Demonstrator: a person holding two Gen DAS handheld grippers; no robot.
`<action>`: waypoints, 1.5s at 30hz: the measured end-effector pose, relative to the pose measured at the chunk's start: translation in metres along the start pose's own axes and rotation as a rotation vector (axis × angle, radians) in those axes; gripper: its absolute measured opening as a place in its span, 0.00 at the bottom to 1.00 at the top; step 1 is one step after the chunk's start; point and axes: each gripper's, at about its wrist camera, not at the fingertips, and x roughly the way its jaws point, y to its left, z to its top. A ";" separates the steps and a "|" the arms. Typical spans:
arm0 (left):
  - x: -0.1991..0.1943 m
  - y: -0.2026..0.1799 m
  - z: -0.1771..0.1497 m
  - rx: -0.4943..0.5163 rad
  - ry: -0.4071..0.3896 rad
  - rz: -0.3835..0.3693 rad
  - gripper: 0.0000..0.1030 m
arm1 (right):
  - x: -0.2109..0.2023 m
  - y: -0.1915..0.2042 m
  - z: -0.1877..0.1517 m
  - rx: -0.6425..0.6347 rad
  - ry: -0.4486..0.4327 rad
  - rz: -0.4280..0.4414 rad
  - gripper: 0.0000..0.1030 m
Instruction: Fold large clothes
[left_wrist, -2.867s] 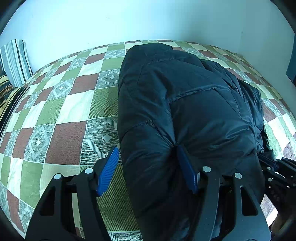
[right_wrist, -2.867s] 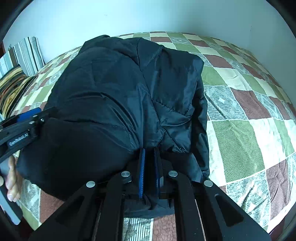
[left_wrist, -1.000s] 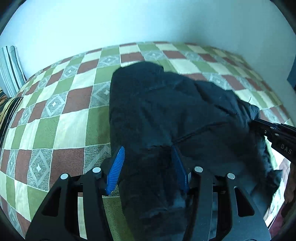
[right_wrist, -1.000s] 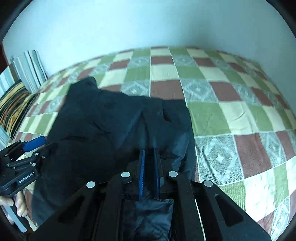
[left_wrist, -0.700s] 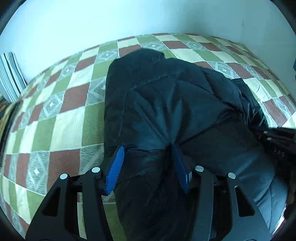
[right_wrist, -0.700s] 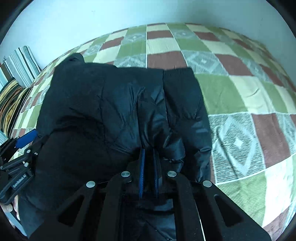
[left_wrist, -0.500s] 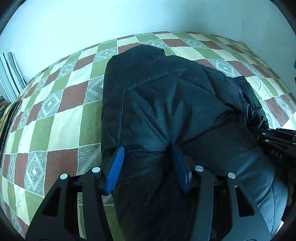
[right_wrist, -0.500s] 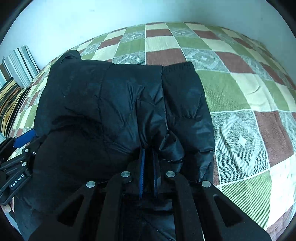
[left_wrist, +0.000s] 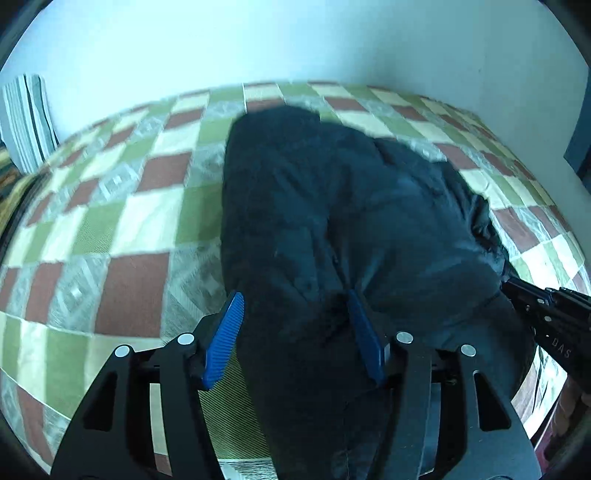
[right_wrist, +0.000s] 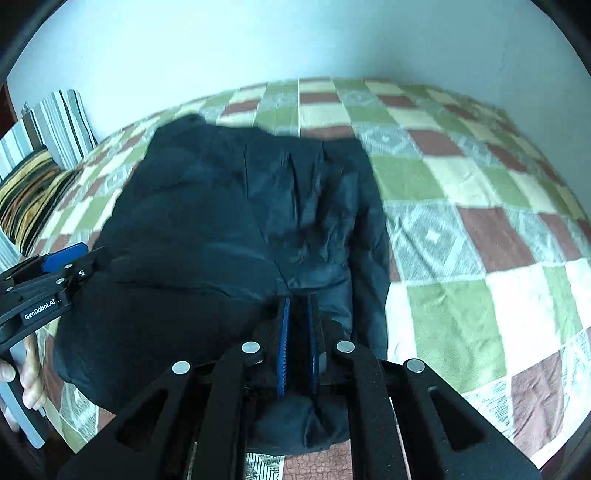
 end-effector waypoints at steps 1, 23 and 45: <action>0.004 0.000 -0.001 -0.004 0.006 -0.008 0.57 | 0.008 -0.001 -0.001 0.006 0.021 0.002 0.09; -0.048 0.029 -0.021 -0.082 -0.066 0.003 0.79 | -0.045 -0.032 -0.013 0.152 -0.108 0.026 0.54; -0.045 0.029 -0.049 -0.127 -0.042 -0.071 0.88 | 0.017 -0.043 -0.049 0.316 0.063 0.222 0.69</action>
